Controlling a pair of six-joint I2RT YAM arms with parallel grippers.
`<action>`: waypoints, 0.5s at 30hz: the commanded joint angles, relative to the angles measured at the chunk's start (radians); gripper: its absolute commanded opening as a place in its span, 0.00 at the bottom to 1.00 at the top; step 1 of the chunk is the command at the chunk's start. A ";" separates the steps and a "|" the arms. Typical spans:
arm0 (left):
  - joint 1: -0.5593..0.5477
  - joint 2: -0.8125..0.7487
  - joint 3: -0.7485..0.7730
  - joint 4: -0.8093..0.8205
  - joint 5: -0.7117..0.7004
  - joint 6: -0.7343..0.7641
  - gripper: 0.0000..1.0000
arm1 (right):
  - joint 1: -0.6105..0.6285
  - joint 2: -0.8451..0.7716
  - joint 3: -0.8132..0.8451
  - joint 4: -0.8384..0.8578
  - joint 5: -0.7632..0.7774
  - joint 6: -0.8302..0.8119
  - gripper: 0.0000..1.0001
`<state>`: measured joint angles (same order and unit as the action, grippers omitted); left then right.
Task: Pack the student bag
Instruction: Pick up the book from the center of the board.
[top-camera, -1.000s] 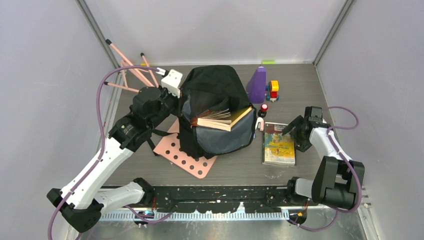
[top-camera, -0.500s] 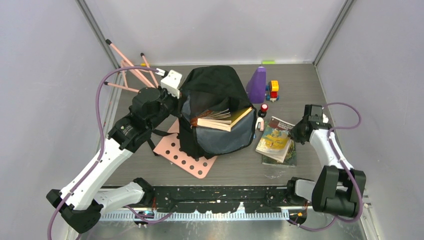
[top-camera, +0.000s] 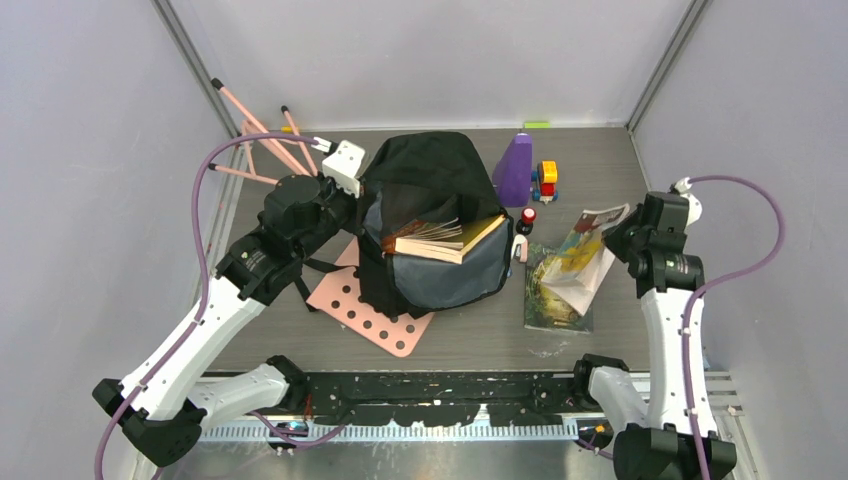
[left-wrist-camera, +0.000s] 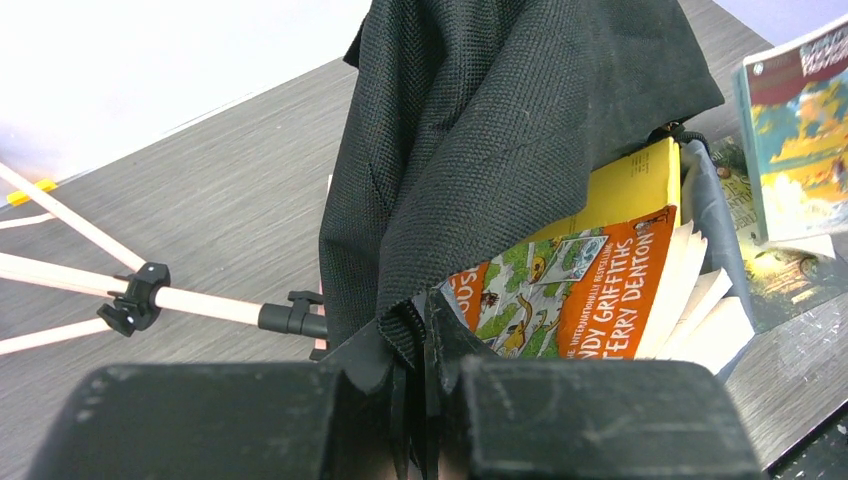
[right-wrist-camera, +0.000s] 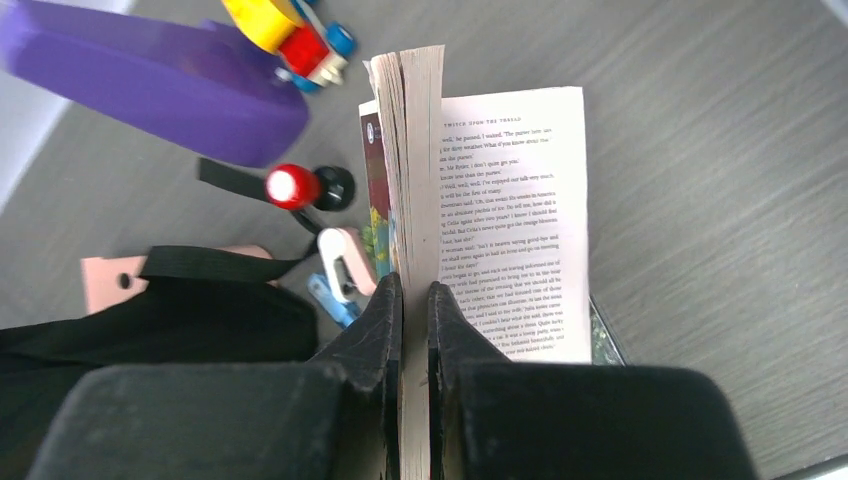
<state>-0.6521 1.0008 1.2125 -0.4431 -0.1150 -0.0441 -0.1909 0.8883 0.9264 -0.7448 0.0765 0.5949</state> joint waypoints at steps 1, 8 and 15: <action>0.008 -0.014 0.005 0.020 0.010 0.000 0.00 | 0.001 -0.052 0.151 0.028 -0.037 -0.044 0.01; 0.009 -0.004 0.020 0.006 0.027 -0.007 0.00 | 0.001 -0.087 0.327 0.050 -0.226 -0.048 0.01; 0.011 0.035 0.065 -0.037 0.037 -0.030 0.00 | 0.003 -0.036 0.485 0.202 -0.513 0.007 0.01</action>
<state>-0.6518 1.0111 1.2236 -0.4519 -0.0963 -0.0509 -0.1909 0.8394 1.3094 -0.7685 -0.2340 0.5507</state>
